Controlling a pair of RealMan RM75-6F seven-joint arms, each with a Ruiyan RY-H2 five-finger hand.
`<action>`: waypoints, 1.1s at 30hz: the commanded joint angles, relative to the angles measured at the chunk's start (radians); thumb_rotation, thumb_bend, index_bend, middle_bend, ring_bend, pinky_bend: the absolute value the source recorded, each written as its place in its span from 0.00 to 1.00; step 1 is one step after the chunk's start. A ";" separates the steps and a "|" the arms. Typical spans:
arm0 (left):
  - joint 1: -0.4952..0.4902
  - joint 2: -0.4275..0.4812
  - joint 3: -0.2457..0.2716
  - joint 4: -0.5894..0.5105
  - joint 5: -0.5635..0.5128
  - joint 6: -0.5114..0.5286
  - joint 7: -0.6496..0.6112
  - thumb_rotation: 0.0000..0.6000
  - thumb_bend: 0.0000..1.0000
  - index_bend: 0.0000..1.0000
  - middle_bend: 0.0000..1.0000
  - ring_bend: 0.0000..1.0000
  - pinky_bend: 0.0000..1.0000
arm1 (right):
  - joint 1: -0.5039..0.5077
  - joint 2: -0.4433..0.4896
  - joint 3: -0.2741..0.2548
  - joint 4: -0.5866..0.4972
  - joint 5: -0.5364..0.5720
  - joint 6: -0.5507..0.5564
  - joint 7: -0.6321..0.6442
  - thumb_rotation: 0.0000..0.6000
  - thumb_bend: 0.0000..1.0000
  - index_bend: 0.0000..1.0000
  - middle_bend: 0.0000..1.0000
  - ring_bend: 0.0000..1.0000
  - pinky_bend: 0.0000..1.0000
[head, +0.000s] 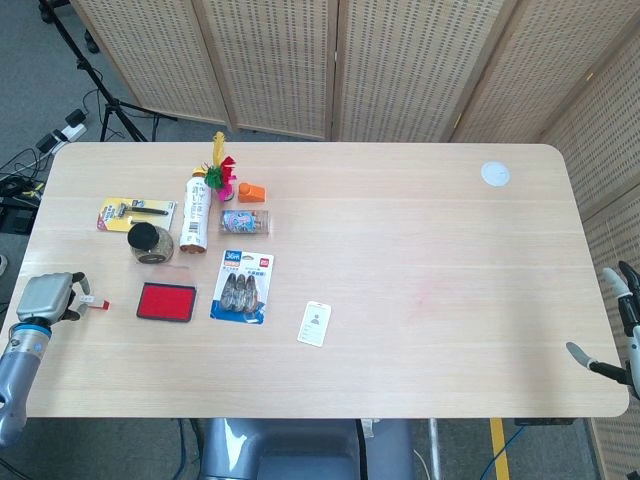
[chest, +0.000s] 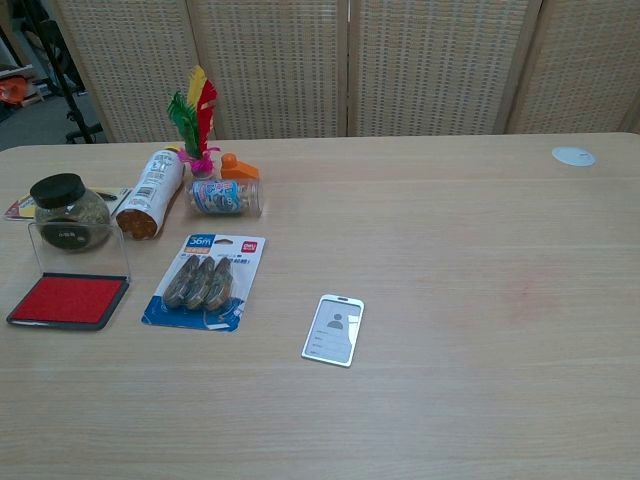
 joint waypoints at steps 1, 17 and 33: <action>0.000 -0.002 -0.001 0.002 -0.005 0.000 0.007 1.00 0.34 0.53 1.00 0.99 0.90 | 0.000 0.000 0.000 -0.001 0.000 0.000 0.001 1.00 0.00 0.00 0.00 0.00 0.00; 0.003 -0.001 0.001 -0.007 0.002 0.006 0.005 1.00 0.36 0.58 1.00 0.99 0.90 | -0.001 0.004 -0.001 -0.001 -0.002 0.002 0.014 1.00 0.00 0.00 0.00 0.00 0.00; -0.005 0.115 -0.015 -0.192 0.047 0.029 -0.044 1.00 0.40 0.59 1.00 0.99 0.90 | -0.003 0.008 0.001 -0.001 0.003 0.002 0.029 1.00 0.00 0.00 0.00 0.00 0.00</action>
